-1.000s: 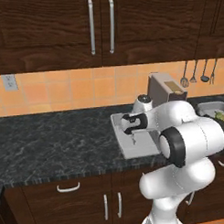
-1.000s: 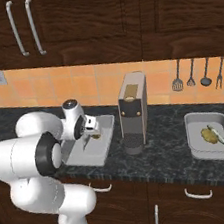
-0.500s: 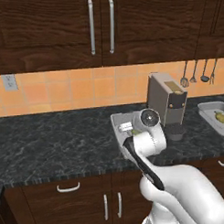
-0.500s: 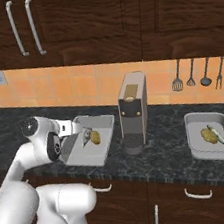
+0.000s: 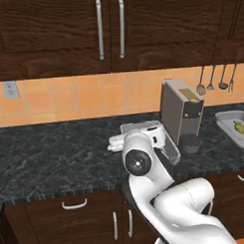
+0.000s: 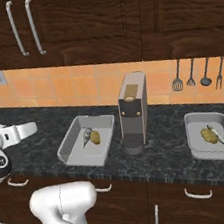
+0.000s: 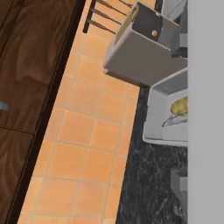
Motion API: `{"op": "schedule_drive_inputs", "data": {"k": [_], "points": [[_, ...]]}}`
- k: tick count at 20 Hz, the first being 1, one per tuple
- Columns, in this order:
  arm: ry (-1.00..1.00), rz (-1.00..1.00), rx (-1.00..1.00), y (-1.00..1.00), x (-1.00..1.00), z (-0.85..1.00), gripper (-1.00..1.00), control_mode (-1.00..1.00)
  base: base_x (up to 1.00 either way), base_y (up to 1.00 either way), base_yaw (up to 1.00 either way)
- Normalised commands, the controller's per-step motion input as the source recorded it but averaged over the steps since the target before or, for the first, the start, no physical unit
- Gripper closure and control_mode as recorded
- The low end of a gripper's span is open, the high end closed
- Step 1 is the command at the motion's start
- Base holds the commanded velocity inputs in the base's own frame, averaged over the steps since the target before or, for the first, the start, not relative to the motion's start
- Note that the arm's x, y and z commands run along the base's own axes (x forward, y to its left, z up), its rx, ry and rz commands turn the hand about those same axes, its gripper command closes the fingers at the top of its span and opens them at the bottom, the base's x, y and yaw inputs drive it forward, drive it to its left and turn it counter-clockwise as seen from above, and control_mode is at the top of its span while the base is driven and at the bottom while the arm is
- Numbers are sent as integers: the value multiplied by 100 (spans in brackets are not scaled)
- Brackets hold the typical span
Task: Place one potato and one fish in each tupperware on the nearby counter, to pack two identical lunches.
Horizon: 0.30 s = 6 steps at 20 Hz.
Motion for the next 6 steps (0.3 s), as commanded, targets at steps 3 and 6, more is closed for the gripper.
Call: {"op": "schedule_drive_inputs", "data": {"k": [3,6], "points": [[-28,0,-2,33,-100,62,-100,-100,0,0,0],[-18,3,0,16,-100,8,-100,-100,0,0,0]]}}
